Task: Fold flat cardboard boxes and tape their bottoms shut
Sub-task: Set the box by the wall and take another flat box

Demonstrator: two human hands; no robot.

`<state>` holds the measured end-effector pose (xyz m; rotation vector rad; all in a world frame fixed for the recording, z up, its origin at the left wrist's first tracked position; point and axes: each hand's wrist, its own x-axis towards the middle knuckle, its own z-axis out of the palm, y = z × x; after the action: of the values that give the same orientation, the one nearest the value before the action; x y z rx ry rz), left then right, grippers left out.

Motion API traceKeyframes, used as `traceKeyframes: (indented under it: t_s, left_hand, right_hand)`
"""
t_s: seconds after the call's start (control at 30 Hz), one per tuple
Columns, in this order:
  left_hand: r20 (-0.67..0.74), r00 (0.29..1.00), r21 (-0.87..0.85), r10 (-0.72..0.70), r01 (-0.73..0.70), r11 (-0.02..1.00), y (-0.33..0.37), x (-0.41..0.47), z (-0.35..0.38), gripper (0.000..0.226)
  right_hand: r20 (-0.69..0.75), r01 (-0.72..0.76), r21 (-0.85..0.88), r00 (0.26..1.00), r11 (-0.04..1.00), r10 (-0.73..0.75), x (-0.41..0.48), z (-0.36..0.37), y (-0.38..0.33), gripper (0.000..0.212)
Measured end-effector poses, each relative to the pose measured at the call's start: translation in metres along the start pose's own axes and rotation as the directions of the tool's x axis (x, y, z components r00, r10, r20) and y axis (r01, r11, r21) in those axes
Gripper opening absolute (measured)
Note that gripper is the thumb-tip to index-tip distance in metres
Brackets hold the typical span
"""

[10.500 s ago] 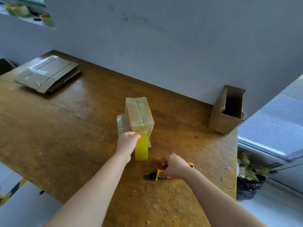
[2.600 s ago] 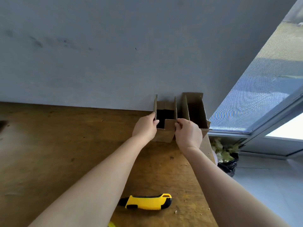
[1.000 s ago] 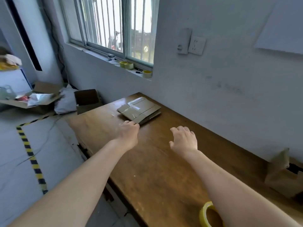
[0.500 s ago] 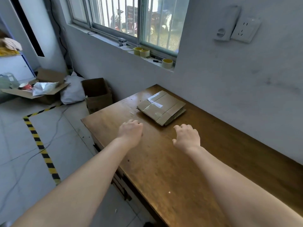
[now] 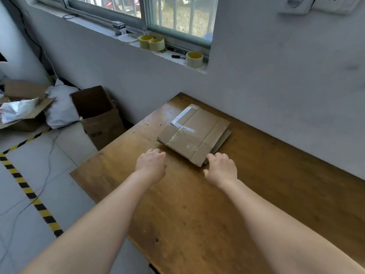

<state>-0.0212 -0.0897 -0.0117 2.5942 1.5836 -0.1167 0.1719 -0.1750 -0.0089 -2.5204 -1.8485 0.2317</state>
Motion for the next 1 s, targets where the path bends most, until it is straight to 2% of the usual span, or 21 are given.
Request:
traceKeyframes:
  t_s: [0.17,0.37,0.43,0.53,0.6,0.67,0.7,0.8,0.83,0.9,1.0]
  left_hand:
    - [0.085,0.996,-0.088,-0.011,0.018,0.996,-0.018,0.050,0.020,0.041]
    - [0.175,0.983,-0.251,-0.057,0.101,0.963,-0.032,0.103,0.033,0.064]
    - [0.193,0.980,-0.343,-0.057,0.121,0.932,-0.035,0.119,0.037,0.059]
    - [0.144,0.985,-0.423,-0.101,0.153,0.893,-0.037,0.133,0.039,0.045]
    - [0.118,0.980,-0.487,-0.157,0.195,0.851,-0.038,0.139,0.038,0.047]
    - [0.157,0.967,-0.592,-0.199,0.254,0.765,-0.039,0.143,0.037,0.050]
    - [0.195,0.957,-0.664,-0.215,0.290,0.689,-0.038,0.144,0.036,0.049]
    - [0.317,0.920,-0.844,-0.230,0.384,0.375,-0.030,0.136,0.032,0.040]
    - [0.334,0.915,-0.871,-0.225,0.391,0.298,-0.026,0.130,0.031,0.036]
    - [0.330,0.919,-0.904,-0.215,0.373,0.208,-0.016,0.114,0.030,0.022]
    - [0.316,0.923,-0.932,-0.220,0.346,0.109,0.001,0.084,0.028,0.010]
  right_hand:
    - [0.047,-0.132,0.055,0.990,0.990,0.130,0.036,0.021,-0.006,0.039]
    - [0.046,-0.324,0.149,0.946,0.934,0.321,0.062,0.041,-0.022,0.050]
    - [0.026,-0.403,0.189,0.914,0.896,0.406,0.068,0.044,-0.028,0.054]
    - [0.040,-0.539,0.338,0.828,0.772,0.560,0.074,0.045,-0.035,0.059]
    - [0.047,-0.590,0.398,0.778,0.703,0.627,0.075,0.046,-0.036,0.059]
    - [0.066,-0.619,0.453,0.741,0.642,0.668,0.074,0.045,-0.035,0.058]
    - [0.080,-0.627,0.487,0.725,0.608,0.684,0.073,0.045,-0.034,0.057]
    - [0.127,-0.635,0.619,0.662,0.462,0.739,0.064,0.042,-0.031,0.050]
    - [0.144,-0.628,0.667,0.636,0.401,0.758,0.060,0.041,-0.030,0.046]
    - [0.155,-0.600,0.735,0.602,0.315,0.783,0.046,0.039,-0.026,0.037]
    - [0.093,-0.544,0.775,0.602,0.323,0.793,0.016,0.035,-0.013,0.025]
